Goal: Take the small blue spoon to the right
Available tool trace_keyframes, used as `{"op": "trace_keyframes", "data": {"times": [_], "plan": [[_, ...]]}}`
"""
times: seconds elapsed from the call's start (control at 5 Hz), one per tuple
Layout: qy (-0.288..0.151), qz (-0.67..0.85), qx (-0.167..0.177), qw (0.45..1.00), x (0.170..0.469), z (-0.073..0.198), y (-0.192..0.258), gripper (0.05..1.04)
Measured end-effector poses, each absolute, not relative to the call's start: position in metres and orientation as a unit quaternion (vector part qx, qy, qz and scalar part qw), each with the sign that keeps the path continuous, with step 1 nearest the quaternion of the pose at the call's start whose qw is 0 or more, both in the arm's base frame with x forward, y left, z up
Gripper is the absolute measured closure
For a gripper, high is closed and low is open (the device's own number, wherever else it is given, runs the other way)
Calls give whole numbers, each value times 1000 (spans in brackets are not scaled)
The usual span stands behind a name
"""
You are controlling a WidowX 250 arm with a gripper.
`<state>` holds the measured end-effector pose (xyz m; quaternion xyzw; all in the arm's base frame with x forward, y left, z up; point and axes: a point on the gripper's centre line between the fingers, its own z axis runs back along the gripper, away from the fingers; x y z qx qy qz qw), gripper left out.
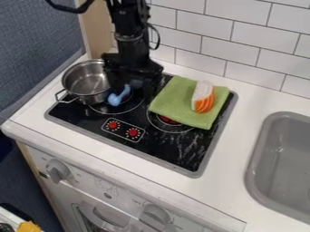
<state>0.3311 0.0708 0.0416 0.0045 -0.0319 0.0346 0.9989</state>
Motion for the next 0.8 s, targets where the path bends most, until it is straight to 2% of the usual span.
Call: {"op": "trace_keyframes", "data": {"times": [0.4,0.8], "plan": [[-42,37,6,998,340,50,78,83],[-5,35,14,999,337,23,81,83]]}}
